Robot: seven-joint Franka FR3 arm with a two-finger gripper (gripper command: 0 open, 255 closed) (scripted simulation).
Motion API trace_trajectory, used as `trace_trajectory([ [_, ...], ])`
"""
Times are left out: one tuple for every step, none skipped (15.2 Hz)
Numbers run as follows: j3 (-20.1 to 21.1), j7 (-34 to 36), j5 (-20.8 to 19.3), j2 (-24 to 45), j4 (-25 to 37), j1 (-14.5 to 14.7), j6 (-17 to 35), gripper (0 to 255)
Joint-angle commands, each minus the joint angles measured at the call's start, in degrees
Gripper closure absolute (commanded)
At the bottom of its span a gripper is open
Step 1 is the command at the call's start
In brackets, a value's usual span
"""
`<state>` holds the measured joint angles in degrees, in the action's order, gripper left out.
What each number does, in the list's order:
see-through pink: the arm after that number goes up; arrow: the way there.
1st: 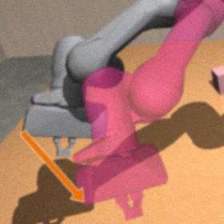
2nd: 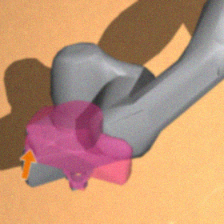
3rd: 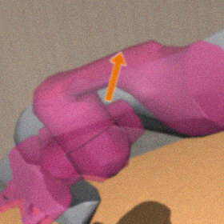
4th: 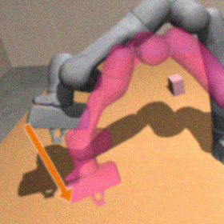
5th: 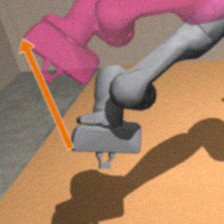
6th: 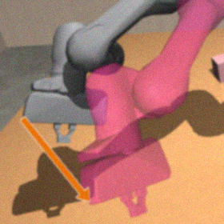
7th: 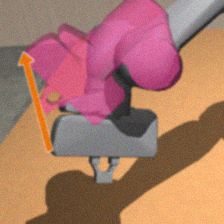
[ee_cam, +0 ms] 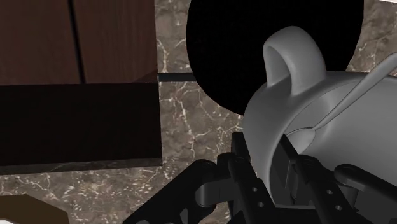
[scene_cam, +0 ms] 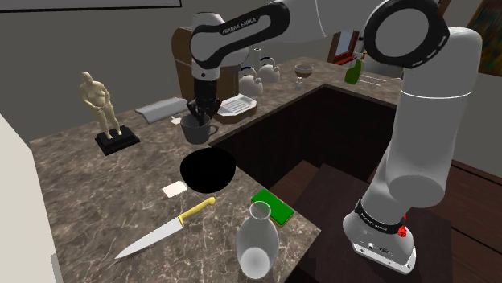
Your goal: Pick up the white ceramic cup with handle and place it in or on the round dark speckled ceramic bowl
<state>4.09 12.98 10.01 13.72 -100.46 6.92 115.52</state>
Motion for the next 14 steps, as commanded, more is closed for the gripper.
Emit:
trace_trajectory([
  [0.7,1.7,0.2,-3.6,-4.9,1.1,1.6,255],
  [1.1,2.3,0.3,-5.4,-7.3,1.6,2.3,255],
  [1.4,2.9,0.5,-7.2,-9.6,2.0,3.0,255],
  [1.7,3.4,0.6,-8.3,-11.1,2.3,3.4,255],
  [1.7,3.2,0.6,-8.1,-11.6,2.3,4.1,255],
  [1.7,3.1,0.7,-7.8,-12.0,2.3,4.9,255],
  [1.8,3.0,0.7,-7.6,-12.5,2.3,5.6,255],
  [1.8,2.9,0.8,-7.3,-12.9,2.3,6.3,255],
  [1.8,2.8,0.8,-7.0,-13.3,2.3,7.0,255],
  [1.8,2.7,0.9,-6.7,-13.8,2.4,7.7,255],
  [1.8,2.6,0.9,-6.4,-14.2,2.4,8.4,255],
  [1.8,2.4,1.0,-6.1,-14.6,2.4,9.1,255],
  [1.8,2.3,1.0,-5.7,-14.9,2.4,9.8,255],
  [1.9,2.2,1.1,-5.4,-15.3,2.4,10.5,255],
])
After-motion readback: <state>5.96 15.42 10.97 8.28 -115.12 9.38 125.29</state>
